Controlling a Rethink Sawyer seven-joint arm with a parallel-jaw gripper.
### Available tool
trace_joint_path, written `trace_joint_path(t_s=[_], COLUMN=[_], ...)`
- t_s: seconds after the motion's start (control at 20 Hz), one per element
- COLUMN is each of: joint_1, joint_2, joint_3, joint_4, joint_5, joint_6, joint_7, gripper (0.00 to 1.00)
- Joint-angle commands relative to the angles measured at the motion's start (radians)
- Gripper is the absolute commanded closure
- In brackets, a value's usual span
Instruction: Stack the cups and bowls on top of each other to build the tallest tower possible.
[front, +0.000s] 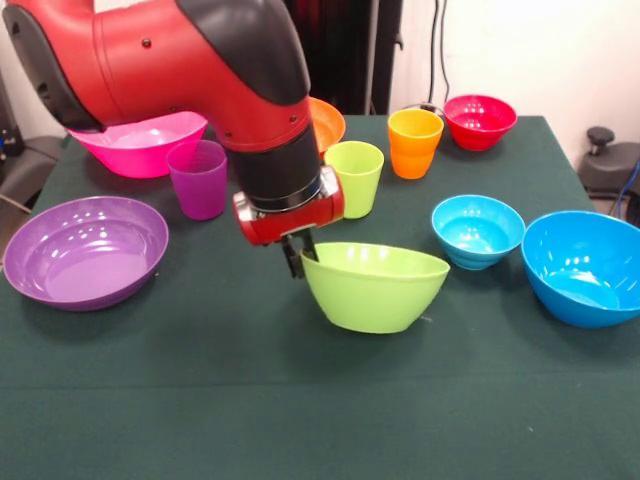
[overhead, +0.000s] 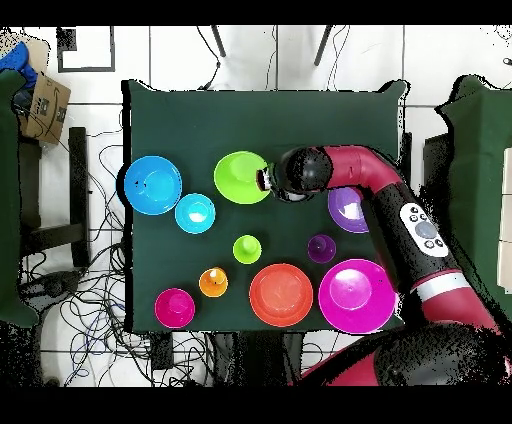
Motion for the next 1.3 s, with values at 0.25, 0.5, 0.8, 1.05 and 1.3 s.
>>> trace_joint_path(t_s=[0.25,0.5,0.8,1.05,1.3], joint_1=[-0.015,-0.011,0.000,0.008,0.013], joint_2=[0.067,0.071,0.068,0.033,0.004], joint_3=[0.024,0.014,-0.002,-0.014,-0.026], joint_4=[-0.164,-0.182,-0.191,-0.171,-0.147], joint_5=[-0.055,-0.050,-0.040,-0.046,-0.047], joint_6=[0.074,0.082,0.102,0.100,0.096], joint_7=[-0.497,-0.521,-0.501,-0.465,-0.425], gripper=[1.00,1.00,1.00,1.00,1.00])
